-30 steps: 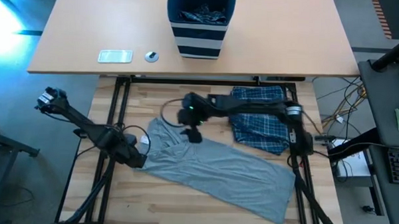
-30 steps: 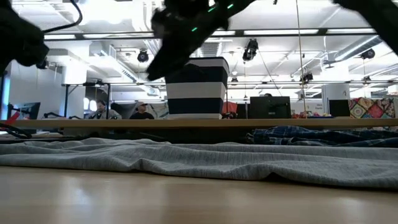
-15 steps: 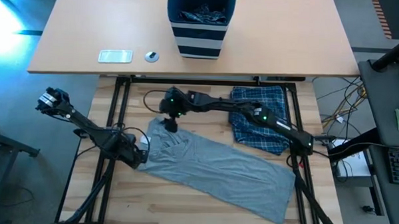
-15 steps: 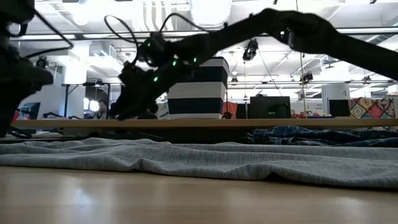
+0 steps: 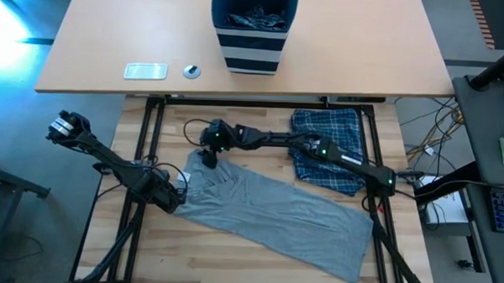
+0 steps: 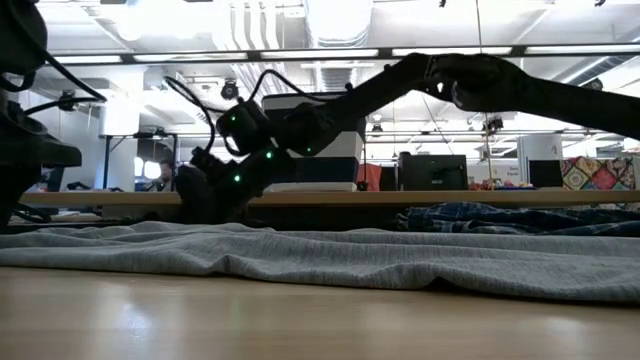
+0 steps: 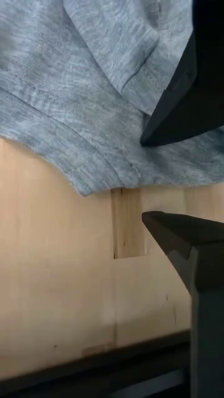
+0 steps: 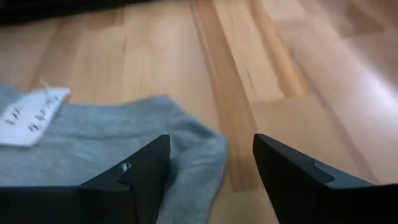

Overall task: Fold Laundry from Bin
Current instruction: Fold the gray shirt

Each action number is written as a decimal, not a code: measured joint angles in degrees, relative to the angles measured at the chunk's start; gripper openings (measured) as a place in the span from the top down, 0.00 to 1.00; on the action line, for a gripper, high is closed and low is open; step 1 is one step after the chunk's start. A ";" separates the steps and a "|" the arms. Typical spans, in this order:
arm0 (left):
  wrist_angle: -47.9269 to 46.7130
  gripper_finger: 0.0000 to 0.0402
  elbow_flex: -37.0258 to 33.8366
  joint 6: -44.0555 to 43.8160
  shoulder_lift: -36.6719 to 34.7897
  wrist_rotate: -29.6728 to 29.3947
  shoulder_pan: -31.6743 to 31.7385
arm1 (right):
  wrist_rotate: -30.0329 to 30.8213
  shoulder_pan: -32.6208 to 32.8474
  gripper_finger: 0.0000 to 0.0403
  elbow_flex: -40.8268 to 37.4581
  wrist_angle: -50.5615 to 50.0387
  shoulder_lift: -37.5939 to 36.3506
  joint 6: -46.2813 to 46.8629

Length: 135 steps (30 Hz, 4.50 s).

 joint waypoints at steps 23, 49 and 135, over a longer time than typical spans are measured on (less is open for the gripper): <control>-2.16 0.97 2.93 -2.82 9.48 -11.10 0.09 | -4.45 0.46 0.96 0.07 3.06 2.04 -6.27; -17.01 1.00 13.65 6.15 -0.39 -18.85 11.76 | -2.89 -8.72 0.97 -0.07 -14.22 -10.72 -6.11; 4.77 0.99 21.63 89.03 18.82 -10.09 64.21 | -4.07 -13.38 0.49 -0.87 -25.76 -11.99 -13.66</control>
